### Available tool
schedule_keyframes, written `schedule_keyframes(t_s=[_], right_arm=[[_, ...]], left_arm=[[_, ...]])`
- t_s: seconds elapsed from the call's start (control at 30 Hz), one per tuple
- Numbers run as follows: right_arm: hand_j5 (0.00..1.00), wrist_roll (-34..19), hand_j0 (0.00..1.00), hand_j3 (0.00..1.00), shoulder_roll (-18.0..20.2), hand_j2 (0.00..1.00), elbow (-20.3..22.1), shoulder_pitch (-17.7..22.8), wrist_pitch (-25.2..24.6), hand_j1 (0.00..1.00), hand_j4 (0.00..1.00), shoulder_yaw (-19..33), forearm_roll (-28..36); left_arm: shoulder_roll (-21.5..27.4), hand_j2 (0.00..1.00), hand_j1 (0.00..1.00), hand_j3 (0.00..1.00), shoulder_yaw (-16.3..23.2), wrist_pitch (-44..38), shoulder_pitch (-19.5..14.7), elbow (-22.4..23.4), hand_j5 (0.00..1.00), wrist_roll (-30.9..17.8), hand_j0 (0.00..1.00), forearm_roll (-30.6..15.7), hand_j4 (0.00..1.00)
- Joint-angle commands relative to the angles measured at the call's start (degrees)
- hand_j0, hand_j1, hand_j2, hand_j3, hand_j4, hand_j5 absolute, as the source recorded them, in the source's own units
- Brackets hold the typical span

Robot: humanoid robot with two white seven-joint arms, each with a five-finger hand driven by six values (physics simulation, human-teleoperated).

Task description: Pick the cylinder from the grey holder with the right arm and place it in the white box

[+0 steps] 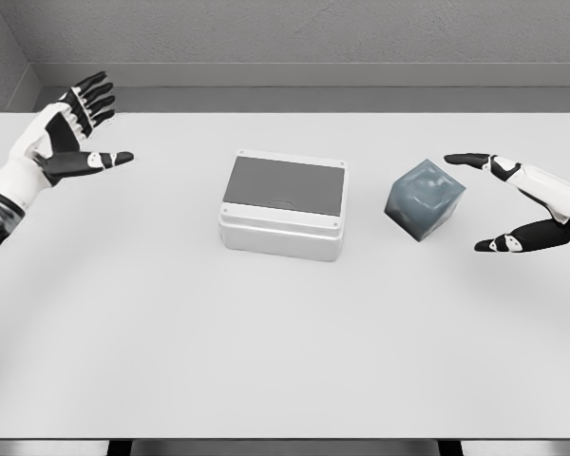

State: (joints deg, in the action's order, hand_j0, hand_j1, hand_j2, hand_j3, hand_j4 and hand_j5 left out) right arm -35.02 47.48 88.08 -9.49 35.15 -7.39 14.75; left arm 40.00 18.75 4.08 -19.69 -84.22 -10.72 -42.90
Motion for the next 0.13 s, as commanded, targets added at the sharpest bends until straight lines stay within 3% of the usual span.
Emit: schedule_keyframes(t_s=[0.0, 0.1], right_arm=[[1.0, 0.02, 1.0, 1.0, 0.07, 1.0, -1.41, 0.0, -0.15, 1.0, 1.0, 0.01, 0.46], [1.0, 0.02, 1.0, 1.0, 0.07, 1.0, -1.41, 0.0, -0.15, 1.0, 1.0, 0.01, 0.46]], left_arm=[[4.03, 1.0, 1.0, 1.0, -2.49, 1.54, 0.0, -0.6, 1.0, 0.0, 1.0, -0.25, 1.0], [5.62, 1.0, 1.0, 1.0, -4.95, 2.86, 2.11, -0.6, 1.0, 0.0, 1.0, -0.34, 1.0]])
